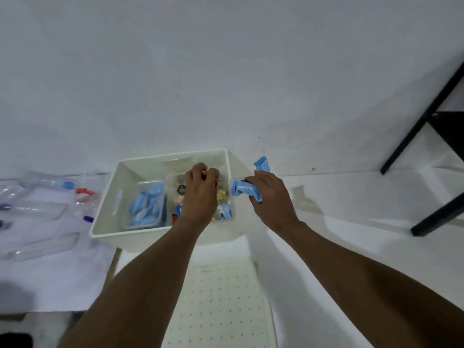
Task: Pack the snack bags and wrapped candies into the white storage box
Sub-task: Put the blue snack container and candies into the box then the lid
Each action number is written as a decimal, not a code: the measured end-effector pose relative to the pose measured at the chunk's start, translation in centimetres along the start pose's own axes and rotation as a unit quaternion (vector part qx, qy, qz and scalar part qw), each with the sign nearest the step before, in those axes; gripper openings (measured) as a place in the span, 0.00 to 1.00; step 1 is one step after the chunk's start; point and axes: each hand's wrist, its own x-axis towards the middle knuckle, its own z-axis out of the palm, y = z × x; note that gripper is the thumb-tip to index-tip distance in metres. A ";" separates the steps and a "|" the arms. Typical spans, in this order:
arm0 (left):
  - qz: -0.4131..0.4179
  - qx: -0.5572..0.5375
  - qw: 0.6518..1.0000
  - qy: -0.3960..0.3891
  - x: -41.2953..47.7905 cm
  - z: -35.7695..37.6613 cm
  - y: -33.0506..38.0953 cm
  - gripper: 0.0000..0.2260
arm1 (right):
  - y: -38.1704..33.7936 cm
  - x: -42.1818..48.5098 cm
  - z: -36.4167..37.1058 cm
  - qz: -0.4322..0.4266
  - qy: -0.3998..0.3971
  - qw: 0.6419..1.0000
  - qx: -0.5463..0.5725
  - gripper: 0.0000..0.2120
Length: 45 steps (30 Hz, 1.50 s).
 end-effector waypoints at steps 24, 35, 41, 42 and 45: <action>-0.135 -0.076 0.960 -0.234 -0.5 -0.6 -16.5 0.19 | -9.5 5.0 13.9 0.132 -0.218 0.966 0.038 0.19; -0.103 -0.060 0.990 -0.074 -6.6 -4.9 -13.0 0.13 | -12.4 -0.6 9.7 0.098 -0.087 0.991 -0.001 0.10; -0.090 -0.003 0.995 -0.052 -16.3 -4.1 -12.5 0.14 | -11.7 -10.7 9.8 0.152 -0.083 0.984 -0.044 0.12; -0.102 0.002 0.992 -0.069 -18.2 -3.7 -12.8 0.15 | -11.3 -12.7 10.0 0.165 -0.102 0.979 -0.059 0.13; -0.133 0.018 0.980 -0.145 -23.5 -2.3 -14.1 0.18 | -10.4 -18.0 10.3 0.207 -0.154 0.960 -0.106 0.15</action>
